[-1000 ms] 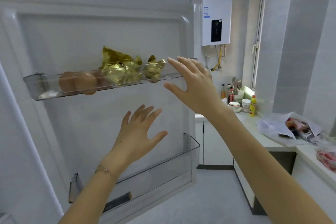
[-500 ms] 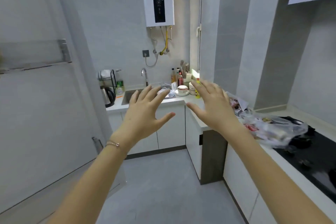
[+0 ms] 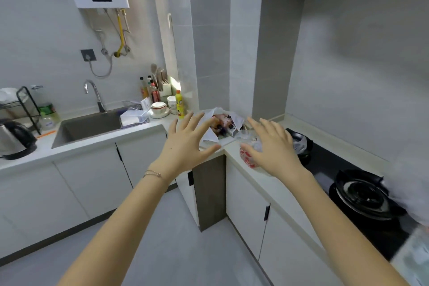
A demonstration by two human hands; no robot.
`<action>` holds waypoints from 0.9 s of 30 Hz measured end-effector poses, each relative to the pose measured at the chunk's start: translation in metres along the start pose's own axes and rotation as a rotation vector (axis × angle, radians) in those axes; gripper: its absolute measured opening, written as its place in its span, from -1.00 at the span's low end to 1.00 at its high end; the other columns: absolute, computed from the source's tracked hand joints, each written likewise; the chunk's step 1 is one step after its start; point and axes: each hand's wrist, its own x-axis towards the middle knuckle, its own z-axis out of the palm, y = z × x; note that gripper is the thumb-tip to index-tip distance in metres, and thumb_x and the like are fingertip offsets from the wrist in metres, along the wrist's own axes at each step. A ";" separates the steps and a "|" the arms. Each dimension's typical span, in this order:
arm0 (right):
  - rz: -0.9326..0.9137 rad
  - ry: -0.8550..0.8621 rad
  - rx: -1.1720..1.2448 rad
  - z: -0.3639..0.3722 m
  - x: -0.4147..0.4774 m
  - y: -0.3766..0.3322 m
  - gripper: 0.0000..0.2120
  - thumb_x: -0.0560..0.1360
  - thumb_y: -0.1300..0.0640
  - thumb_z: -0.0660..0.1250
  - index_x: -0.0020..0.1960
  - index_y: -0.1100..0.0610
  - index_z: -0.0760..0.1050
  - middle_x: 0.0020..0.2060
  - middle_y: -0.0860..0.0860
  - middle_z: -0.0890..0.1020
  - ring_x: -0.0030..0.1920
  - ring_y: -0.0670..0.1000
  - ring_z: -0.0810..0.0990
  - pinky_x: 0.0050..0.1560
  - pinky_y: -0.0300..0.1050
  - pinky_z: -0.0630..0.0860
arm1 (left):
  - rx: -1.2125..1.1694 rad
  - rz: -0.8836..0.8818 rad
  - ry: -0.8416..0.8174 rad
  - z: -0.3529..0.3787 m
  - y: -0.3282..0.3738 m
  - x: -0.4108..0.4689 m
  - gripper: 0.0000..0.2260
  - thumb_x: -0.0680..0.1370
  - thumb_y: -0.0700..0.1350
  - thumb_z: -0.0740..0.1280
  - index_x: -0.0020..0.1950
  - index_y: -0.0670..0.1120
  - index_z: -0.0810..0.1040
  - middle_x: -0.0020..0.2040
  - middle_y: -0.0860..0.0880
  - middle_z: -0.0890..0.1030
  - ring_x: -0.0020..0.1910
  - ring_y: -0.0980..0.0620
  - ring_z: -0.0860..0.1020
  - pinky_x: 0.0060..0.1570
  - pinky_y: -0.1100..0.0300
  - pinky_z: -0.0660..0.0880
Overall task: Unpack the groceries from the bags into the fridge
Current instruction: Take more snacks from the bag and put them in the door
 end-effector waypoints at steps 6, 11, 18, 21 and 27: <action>0.129 -0.014 -0.051 0.035 0.061 0.050 -0.37 0.55 -0.25 0.16 0.54 -0.15 0.04 0.52 -0.01 0.18 0.52 0.06 0.05 0.48 0.15 0.04 | -0.053 0.106 -0.003 0.054 -0.011 0.090 -0.33 0.47 0.39 -0.02 0.56 0.20 0.08 0.59 0.08 0.05 0.57 -0.01 -0.08 0.49 -0.08 -0.19; 0.229 -0.022 -0.107 0.059 0.102 0.089 -0.37 0.55 -0.25 0.14 0.55 -0.10 0.06 0.50 -0.01 0.22 0.50 0.07 0.10 0.46 0.18 0.09 | -0.058 0.185 -0.039 0.098 -0.023 0.162 -0.32 0.47 0.43 -0.07 0.55 0.22 0.06 0.59 0.07 0.07 0.58 -0.03 -0.07 0.49 -0.09 -0.18; 0.337 -0.067 -0.136 0.087 0.147 0.143 -0.37 0.56 -0.25 0.12 0.55 -0.12 0.02 0.52 0.01 0.17 0.51 0.09 0.06 0.48 0.18 0.04 | -0.096 0.256 -0.105 0.146 -0.020 0.242 -0.23 0.38 0.45 -0.17 0.55 0.19 0.08 0.59 0.03 0.07 0.58 -0.05 -0.06 0.49 -0.14 -0.13; 0.361 -0.083 -0.124 0.097 0.168 0.171 -0.36 0.56 -0.24 0.15 0.56 -0.12 0.01 0.53 0.01 0.15 0.52 0.08 0.05 0.48 0.20 0.04 | -0.126 0.267 -0.152 0.170 -0.014 0.275 -0.22 0.37 0.47 -0.19 0.56 0.20 0.05 0.60 0.04 0.02 0.58 -0.03 -0.10 0.49 -0.14 -0.16; 0.354 -0.162 -0.101 0.129 0.211 0.238 -0.35 0.56 -0.23 0.15 0.56 -0.12 0.01 0.53 0.00 0.14 0.53 0.08 0.04 0.49 0.14 0.05 | -0.128 0.260 -0.226 0.230 0.003 0.335 -0.21 0.38 0.46 -0.19 0.56 0.19 0.03 0.60 0.04 0.02 0.58 -0.04 -0.10 0.50 -0.17 -0.15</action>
